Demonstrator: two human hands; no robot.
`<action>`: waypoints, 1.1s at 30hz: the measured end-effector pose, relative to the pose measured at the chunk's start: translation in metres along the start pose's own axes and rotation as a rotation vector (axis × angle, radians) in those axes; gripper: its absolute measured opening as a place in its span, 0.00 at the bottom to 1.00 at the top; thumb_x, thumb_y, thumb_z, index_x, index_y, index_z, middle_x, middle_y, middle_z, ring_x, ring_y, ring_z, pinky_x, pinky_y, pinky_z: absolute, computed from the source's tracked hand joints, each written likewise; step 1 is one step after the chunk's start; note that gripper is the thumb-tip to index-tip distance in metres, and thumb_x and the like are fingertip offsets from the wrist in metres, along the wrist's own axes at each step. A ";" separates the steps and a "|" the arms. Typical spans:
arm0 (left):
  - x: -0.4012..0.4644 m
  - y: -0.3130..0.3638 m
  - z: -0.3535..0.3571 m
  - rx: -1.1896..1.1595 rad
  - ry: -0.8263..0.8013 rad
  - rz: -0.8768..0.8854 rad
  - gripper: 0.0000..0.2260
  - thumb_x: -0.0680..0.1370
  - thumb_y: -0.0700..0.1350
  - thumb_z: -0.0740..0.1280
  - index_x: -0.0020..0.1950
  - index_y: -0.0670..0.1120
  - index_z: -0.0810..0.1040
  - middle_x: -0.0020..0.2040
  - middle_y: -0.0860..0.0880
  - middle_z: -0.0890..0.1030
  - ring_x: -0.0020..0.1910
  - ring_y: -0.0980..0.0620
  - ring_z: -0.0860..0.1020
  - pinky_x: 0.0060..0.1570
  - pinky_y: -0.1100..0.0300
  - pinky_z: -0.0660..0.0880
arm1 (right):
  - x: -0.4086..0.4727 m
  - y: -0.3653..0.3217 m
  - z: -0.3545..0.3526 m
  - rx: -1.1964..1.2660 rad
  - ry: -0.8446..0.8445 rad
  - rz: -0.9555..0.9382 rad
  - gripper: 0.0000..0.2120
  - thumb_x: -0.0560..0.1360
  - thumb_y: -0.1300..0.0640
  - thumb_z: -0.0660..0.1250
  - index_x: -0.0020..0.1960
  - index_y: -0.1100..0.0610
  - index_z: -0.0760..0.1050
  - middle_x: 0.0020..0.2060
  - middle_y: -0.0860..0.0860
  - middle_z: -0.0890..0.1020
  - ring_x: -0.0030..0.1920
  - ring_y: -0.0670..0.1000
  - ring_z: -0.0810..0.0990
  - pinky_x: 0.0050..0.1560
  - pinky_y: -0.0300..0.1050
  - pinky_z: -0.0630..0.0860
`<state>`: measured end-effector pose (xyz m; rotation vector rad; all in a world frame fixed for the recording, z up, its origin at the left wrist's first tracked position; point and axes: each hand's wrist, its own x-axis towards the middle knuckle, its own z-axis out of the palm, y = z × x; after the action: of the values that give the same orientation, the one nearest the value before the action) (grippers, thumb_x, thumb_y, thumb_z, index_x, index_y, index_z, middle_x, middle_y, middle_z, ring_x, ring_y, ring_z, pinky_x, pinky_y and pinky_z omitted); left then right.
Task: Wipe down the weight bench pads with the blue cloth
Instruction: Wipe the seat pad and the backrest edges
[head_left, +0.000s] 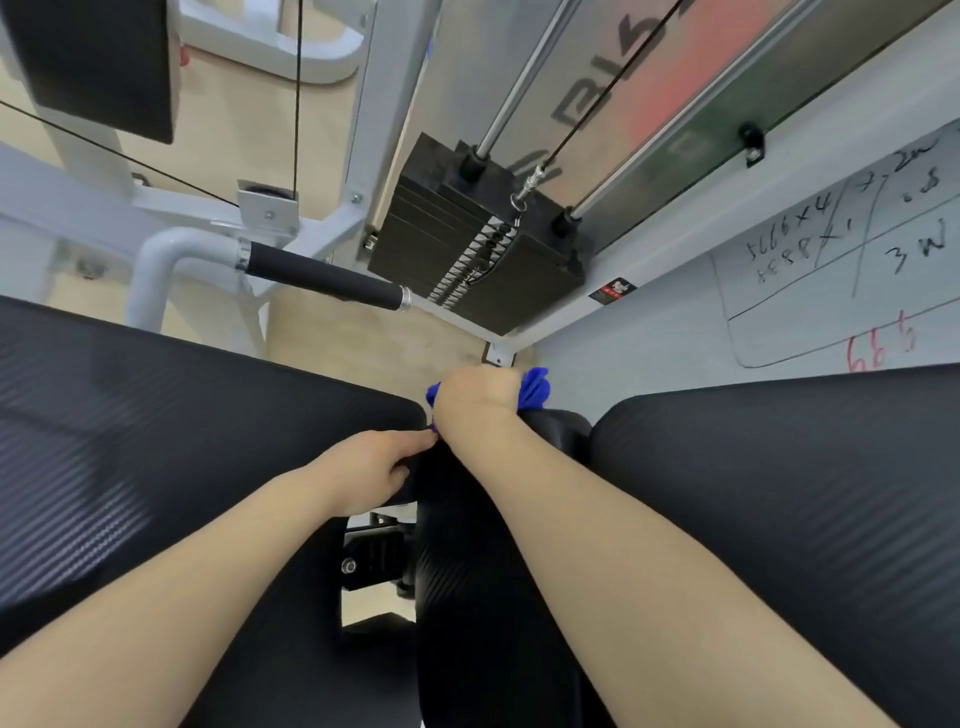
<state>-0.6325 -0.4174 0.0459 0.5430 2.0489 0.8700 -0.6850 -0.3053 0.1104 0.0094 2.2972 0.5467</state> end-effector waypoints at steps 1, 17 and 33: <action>0.001 0.005 -0.002 0.064 -0.013 -0.012 0.24 0.78 0.39 0.57 0.74 0.53 0.61 0.72 0.52 0.69 0.66 0.50 0.72 0.66 0.55 0.69 | -0.007 0.009 -0.006 -0.043 0.004 0.018 0.11 0.77 0.59 0.58 0.57 0.55 0.75 0.52 0.52 0.78 0.53 0.53 0.75 0.56 0.46 0.68; -0.043 0.131 0.017 0.010 0.358 0.200 0.30 0.78 0.35 0.55 0.77 0.51 0.50 0.78 0.55 0.50 0.75 0.51 0.59 0.69 0.55 0.65 | -0.168 0.172 -0.059 -0.177 0.612 0.267 0.07 0.73 0.66 0.59 0.47 0.57 0.65 0.28 0.50 0.69 0.30 0.50 0.68 0.37 0.43 0.59; -0.098 0.193 0.032 0.007 0.457 0.184 0.28 0.78 0.35 0.57 0.76 0.46 0.54 0.77 0.49 0.56 0.76 0.51 0.56 0.72 0.61 0.52 | -0.265 0.181 0.030 -0.291 0.854 0.036 0.08 0.63 0.52 0.72 0.41 0.52 0.78 0.38 0.50 0.78 0.41 0.54 0.75 0.48 0.48 0.62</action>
<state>-0.5380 -0.3386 0.2267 0.5837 2.4396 1.1819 -0.5045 -0.1745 0.3425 -0.3942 3.0031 1.0506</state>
